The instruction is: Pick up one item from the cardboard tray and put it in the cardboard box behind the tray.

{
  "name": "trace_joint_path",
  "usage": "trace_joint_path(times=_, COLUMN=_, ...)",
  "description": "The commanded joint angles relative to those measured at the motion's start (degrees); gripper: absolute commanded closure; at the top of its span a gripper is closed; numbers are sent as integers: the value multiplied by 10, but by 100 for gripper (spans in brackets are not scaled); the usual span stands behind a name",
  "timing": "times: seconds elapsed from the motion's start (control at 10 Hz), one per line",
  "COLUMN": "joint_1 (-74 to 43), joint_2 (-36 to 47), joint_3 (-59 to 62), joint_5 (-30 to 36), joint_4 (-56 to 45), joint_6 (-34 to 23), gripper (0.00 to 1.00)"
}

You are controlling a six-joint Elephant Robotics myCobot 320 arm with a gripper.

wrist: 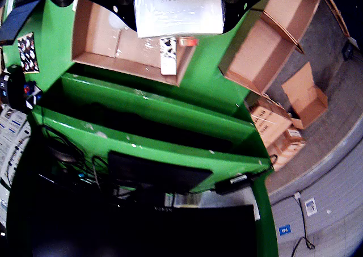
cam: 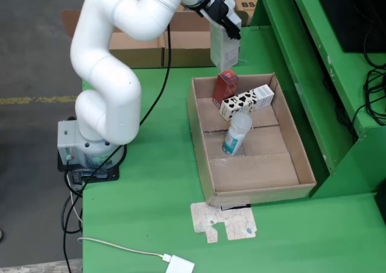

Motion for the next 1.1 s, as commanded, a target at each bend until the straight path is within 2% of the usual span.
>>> trace_joint_path(times=0.0, joint_1=87, joint_2=109, joint_3=-228, joint_5=-19, joint_4=-19, joint_6=7, gripper=100)
trace_joint_path(times=0.4, joint_1=135, joint_2=112, joint_3=-222, joint_5=-24, joint_4=-36, joint_6=14, gripper=100)
trace_joint_path(times=0.5, joint_1=190, joint_2=45, joint_3=-114, joint_5=-29, joint_4=-76, joint_6=23, gripper=100)
trace_joint_path(times=0.6, joint_1=190, joint_2=45, joint_3=-114, joint_5=-29, joint_4=-76, joint_6=23, gripper=100)
trace_joint_path(times=0.7, joint_1=207, joint_2=-43, joint_3=29, joint_5=-27, joint_4=-127, joint_6=12, gripper=100)
trace_joint_path(times=0.8, joint_1=207, joint_2=-43, joint_3=29, joint_5=-27, joint_4=-127, joint_6=12, gripper=100)
trace_joint_path(times=0.9, joint_1=229, joint_2=-143, joint_3=230, joint_5=-37, joint_4=-228, joint_6=16, gripper=100)
trace_joint_path(times=1.0, joint_1=229, joint_2=-143, joint_3=230, joint_5=-37, joint_4=-228, joint_6=16, gripper=100)
